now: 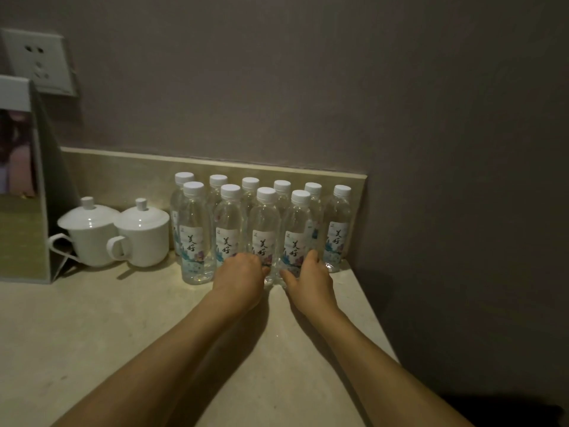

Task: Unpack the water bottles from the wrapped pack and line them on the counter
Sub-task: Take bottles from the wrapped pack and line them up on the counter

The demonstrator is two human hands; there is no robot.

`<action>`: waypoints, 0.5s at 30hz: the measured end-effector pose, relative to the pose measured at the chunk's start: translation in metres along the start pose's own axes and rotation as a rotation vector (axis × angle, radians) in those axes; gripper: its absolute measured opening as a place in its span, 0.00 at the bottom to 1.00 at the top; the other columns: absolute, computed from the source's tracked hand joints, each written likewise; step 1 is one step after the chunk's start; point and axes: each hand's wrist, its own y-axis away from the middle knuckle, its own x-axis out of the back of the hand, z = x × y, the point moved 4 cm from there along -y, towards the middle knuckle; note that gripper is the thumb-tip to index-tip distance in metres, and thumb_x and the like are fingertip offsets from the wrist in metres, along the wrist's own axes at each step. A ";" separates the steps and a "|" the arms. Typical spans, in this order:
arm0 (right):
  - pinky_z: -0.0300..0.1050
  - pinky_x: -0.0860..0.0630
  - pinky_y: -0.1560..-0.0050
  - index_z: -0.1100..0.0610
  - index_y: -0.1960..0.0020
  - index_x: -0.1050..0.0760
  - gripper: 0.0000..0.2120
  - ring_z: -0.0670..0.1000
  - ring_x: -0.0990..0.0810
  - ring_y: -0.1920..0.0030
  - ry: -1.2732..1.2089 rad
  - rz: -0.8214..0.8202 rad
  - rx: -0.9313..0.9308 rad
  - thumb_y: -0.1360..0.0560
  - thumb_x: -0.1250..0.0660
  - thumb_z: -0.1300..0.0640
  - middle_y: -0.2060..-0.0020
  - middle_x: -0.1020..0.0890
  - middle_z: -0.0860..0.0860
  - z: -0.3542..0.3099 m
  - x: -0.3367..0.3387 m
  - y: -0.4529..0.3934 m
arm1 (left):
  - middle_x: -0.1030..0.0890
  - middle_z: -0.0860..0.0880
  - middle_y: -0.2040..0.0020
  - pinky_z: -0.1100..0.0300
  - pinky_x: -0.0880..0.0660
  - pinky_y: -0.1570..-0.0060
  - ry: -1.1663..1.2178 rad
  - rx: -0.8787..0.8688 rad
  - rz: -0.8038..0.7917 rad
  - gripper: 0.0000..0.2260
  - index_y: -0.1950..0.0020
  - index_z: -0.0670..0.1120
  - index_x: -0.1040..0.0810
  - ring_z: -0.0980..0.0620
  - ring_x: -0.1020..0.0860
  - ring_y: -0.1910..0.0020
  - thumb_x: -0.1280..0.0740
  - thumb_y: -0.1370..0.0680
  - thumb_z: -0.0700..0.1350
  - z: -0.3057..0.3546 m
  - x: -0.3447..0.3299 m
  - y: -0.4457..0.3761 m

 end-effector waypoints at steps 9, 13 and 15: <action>0.56 0.23 0.39 0.58 0.29 0.40 0.29 0.59 0.25 0.35 0.021 0.044 -0.025 0.23 0.33 0.48 0.33 0.28 0.58 0.000 -0.002 0.002 | 0.18 0.44 0.50 0.57 0.28 0.55 0.024 0.008 0.052 0.15 0.45 0.41 0.21 0.48 0.23 0.56 0.40 0.18 0.52 -0.002 0.000 0.002; 0.56 0.23 0.39 0.58 0.30 0.39 0.28 0.59 0.26 0.35 0.017 0.050 -0.017 0.24 0.33 0.47 0.34 0.28 0.58 0.000 -0.003 0.002 | 0.18 0.43 0.49 0.55 0.26 0.54 0.020 0.004 0.057 0.16 0.45 0.41 0.21 0.45 0.20 0.52 0.39 0.18 0.52 -0.003 -0.001 0.001; 0.55 0.23 0.39 0.58 0.30 0.40 0.29 0.59 0.26 0.35 0.014 0.048 -0.020 0.23 0.33 0.48 0.33 0.29 0.58 0.000 -0.003 0.002 | 0.18 0.43 0.50 0.55 0.27 0.54 0.023 0.007 0.062 0.16 0.45 0.41 0.21 0.44 0.19 0.51 0.39 0.18 0.52 -0.003 -0.001 0.001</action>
